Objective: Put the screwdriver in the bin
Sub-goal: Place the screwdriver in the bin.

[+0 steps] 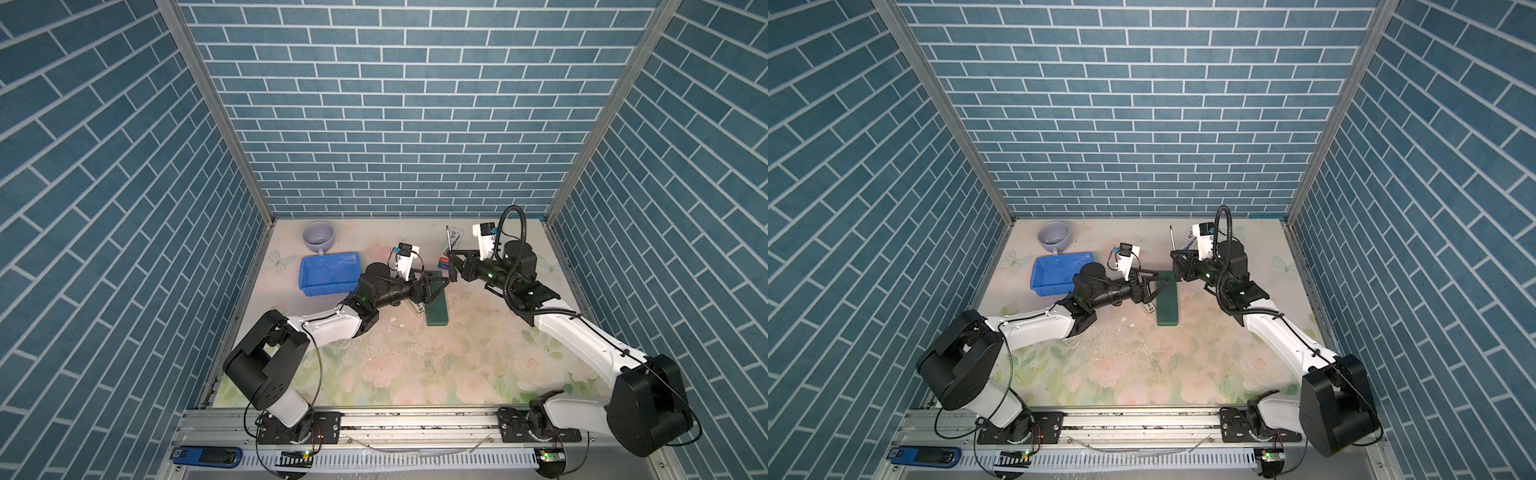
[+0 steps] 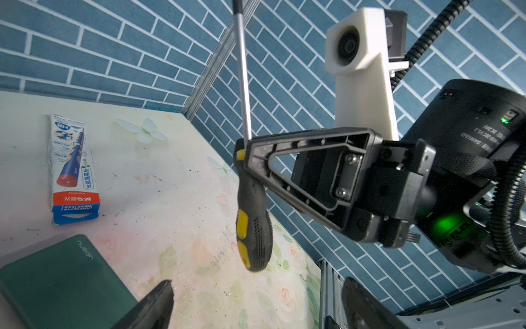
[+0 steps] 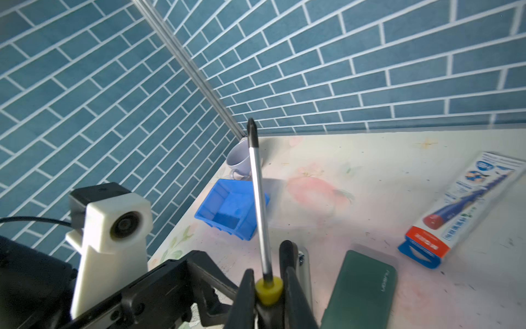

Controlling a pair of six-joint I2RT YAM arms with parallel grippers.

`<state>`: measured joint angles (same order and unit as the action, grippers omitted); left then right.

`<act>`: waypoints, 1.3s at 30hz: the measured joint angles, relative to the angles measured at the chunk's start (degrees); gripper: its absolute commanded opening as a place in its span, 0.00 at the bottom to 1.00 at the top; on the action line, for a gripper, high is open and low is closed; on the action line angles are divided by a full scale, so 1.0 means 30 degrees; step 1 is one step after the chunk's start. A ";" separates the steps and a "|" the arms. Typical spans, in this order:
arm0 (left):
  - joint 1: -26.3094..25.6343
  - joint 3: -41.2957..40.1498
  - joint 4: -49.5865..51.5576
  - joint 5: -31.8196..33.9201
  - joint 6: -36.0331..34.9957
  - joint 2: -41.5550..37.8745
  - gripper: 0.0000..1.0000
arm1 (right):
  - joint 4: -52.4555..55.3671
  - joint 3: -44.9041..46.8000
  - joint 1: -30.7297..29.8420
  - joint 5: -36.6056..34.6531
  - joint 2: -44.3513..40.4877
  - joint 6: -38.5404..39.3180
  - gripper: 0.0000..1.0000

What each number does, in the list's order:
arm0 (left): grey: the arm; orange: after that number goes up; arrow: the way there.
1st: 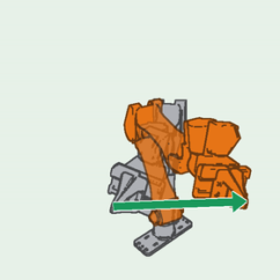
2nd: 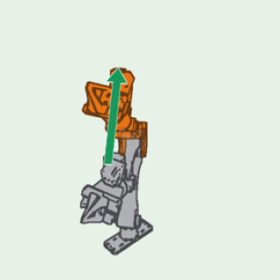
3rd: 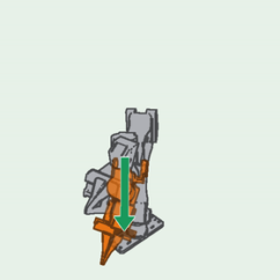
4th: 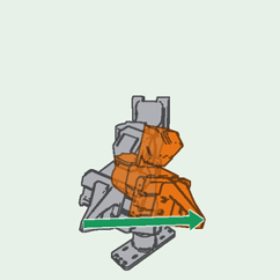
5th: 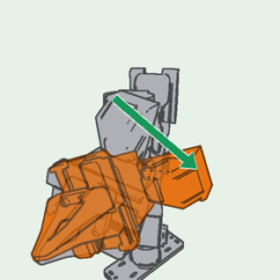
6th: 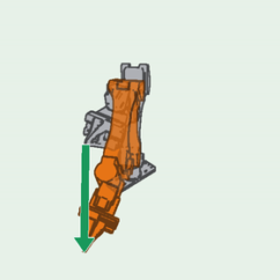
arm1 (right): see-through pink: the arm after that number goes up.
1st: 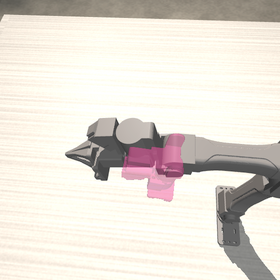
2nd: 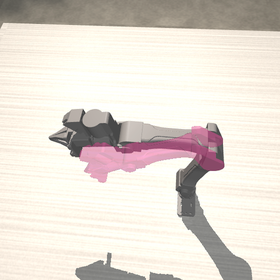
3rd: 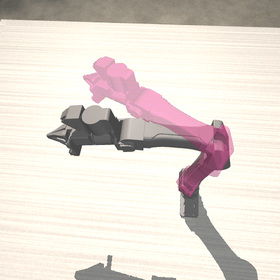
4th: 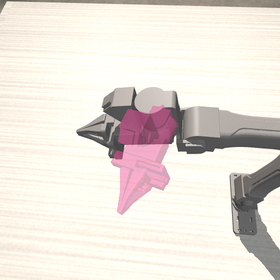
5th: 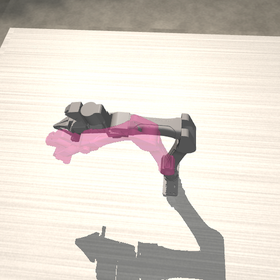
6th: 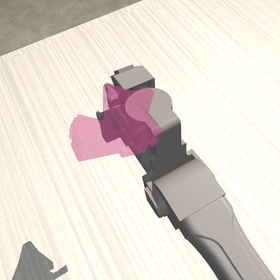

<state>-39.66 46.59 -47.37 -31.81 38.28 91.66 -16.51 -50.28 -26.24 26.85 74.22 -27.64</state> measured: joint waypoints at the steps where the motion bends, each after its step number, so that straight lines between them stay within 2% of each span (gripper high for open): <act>1: -0.0007 0.0015 -0.0219 -0.0044 0.0044 0.0044 0.85 | -0.0131 -0.0058 -0.0146 0.0146 0.0102 -0.0058 0.00; 4: -0.0007 0.0022 -0.0707 -0.0146 0.0189 0.0080 0.78 | -0.0430 -0.0233 -0.0510 0.0576 0.0364 -0.0233 0.00; 9: -0.0007 0.0036 -0.1362 -0.0168 0.0299 0.0219 0.57 | -0.0809 -0.0262 -0.0940 0.1282 0.0648 -0.0401 0.00; 17: 0.0015 0.0036 -0.1668 -0.0051 0.0291 0.0525 0.30 | -0.0954 -0.0510 -0.1231 0.1880 0.0903 -0.0707 0.00; 21: 0.0066 0.0036 -0.1683 0.0240 0.0226 0.0525 0.21 | -0.1056 -0.0583 -0.1246 0.1974 0.0933 -0.0685 0.00; 26: 0.0066 0.0036 -0.1647 0.0299 0.0160 0.0525 0.14 | -0.1064 -0.0583 -0.1253 0.1967 0.0940 -0.0648 0.00; 28: 0.0066 0.0036 -0.1639 0.0321 0.0131 0.0525 0.12 | -0.1049 -0.0583 -0.1253 0.1953 0.0940 -0.0634 0.15; 30: 0.0058 0.0036 -0.1610 0.0401 0.0044 0.0525 0.12 | -0.0998 -0.0583 -0.1253 0.1872 0.0940 -0.0729 0.36; 31: 0.0044 0.0029 -0.1588 0.0481 -0.0007 0.0525 0.12 | -0.0984 -0.0583 -0.1290 0.1843 0.0940 -0.0554 0.42; 33: 0.0000 -0.0029 -0.1537 0.0780 -0.0131 0.0481 0.12 | -0.0860 -0.0583 -0.1406 0.1705 0.0889 -0.0335 0.50; 39: 0.0109 -0.1195 -0.1260 0.2798 -0.0204 -0.0743 0.12 | -0.0182 -0.0583 -0.1494 0.0787 -0.0066 0.0386 0.62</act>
<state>-39.33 43.00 -51.16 -23.42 37.67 89.43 -17.06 -52.03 -30.72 29.21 74.02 -26.48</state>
